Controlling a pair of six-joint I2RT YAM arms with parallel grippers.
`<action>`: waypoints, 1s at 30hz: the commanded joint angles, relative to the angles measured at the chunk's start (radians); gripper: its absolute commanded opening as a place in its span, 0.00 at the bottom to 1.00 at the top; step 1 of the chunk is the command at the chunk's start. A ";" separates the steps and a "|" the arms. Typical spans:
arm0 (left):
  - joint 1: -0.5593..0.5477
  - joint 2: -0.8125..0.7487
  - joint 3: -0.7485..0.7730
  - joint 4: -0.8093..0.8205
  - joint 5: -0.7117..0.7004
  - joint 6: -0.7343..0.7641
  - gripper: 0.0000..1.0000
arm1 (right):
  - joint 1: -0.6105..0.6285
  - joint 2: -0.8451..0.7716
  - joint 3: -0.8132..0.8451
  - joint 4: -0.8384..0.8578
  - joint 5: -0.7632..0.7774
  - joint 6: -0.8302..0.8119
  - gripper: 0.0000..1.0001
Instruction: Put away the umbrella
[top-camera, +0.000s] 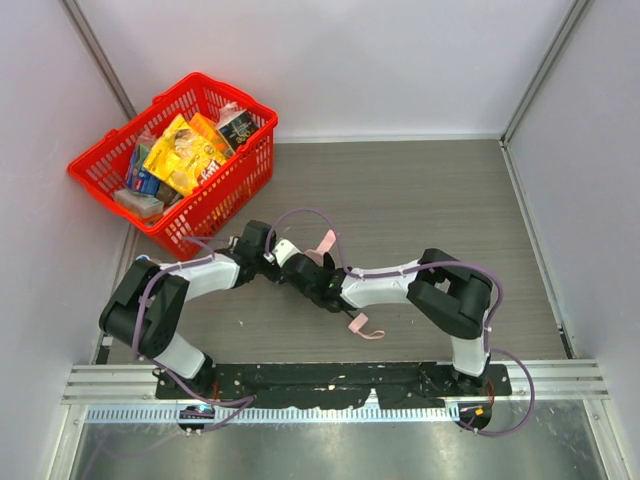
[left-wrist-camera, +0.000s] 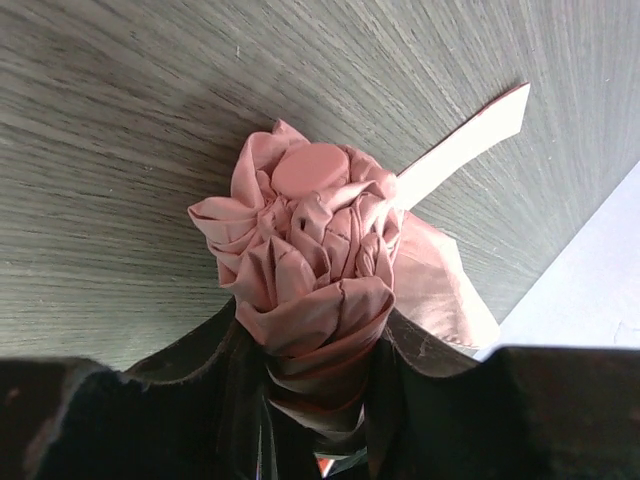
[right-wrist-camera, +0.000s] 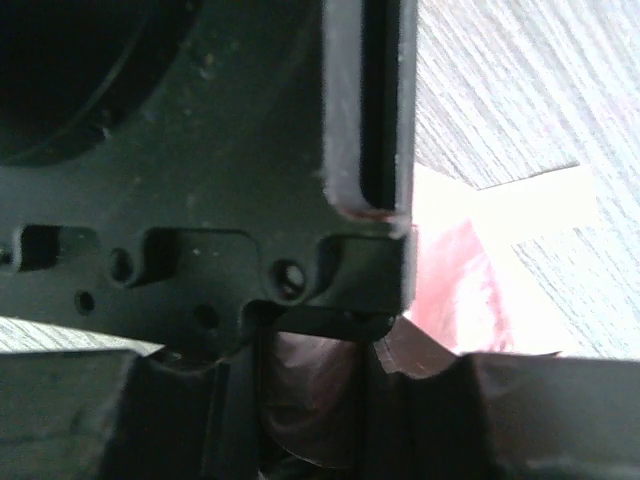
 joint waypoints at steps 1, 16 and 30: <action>-0.020 0.017 -0.118 -0.190 -0.060 -0.012 0.00 | -0.012 0.066 -0.047 0.059 0.002 0.032 0.01; -0.019 -0.083 -0.255 0.234 -0.083 0.122 0.98 | -0.244 0.060 -0.274 0.303 -0.792 0.216 0.01; 0.023 -0.111 -0.197 0.096 -0.126 0.212 1.00 | -0.399 0.117 -0.251 0.343 -1.116 0.315 0.01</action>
